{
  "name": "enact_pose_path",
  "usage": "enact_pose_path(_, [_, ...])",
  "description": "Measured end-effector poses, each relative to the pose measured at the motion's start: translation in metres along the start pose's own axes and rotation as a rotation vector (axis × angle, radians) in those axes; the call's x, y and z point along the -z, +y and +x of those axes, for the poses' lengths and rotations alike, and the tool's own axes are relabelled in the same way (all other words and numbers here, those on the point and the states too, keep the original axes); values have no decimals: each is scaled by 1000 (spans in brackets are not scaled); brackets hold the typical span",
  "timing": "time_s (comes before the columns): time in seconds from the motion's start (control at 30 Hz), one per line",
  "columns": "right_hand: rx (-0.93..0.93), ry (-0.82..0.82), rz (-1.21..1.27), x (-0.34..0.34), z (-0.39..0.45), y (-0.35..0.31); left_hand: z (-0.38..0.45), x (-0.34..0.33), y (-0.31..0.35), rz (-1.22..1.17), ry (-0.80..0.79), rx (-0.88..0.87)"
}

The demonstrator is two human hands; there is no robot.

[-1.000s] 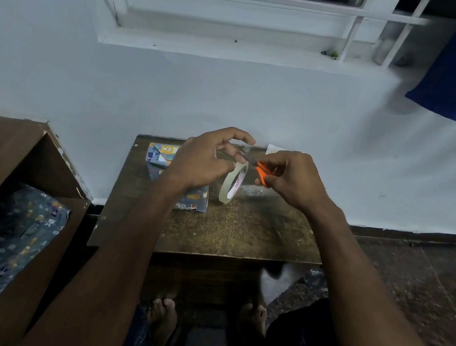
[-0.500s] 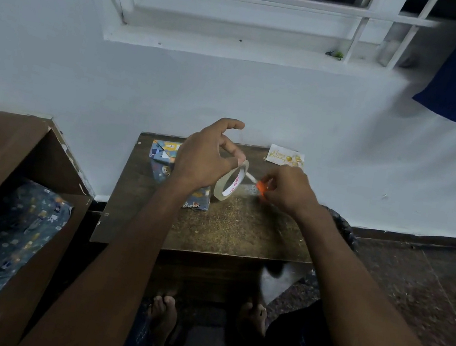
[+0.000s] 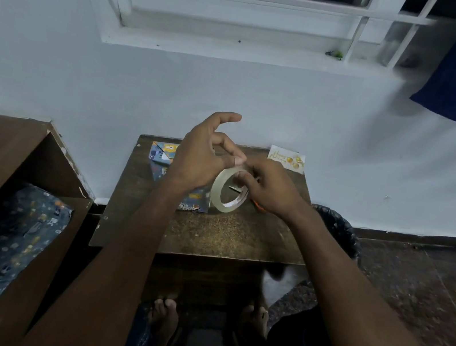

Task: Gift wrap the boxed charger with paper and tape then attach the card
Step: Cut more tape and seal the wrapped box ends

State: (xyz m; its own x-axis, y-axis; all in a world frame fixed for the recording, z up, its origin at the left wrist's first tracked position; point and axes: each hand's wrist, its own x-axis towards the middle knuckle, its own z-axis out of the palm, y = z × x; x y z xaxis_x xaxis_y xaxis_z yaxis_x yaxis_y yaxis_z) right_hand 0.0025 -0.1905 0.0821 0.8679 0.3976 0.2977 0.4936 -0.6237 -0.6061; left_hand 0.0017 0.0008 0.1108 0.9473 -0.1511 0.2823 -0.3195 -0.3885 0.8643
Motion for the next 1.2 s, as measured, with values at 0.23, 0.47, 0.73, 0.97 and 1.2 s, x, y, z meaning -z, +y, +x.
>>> enact_pose_path(0.23, [-17,33,42,2,-1,-12,-3,-3,6,-86,135,-10])
enact_pose_path(0.47, [50,120,-63,8,-2,-6,0,-2,7,-19,136,74])
enact_pose_path(0.73, [92,143,-157,14,-4,-10,0,-9,9,97,202,94])
enact_pose_path(0.97, [24,88,-216,14,-2,-12,-2,-5,11,26,339,89])
enact_pose_path(1.2, [-257,-118,-285,-12,7,10,-3,15,11,-524,337,91])
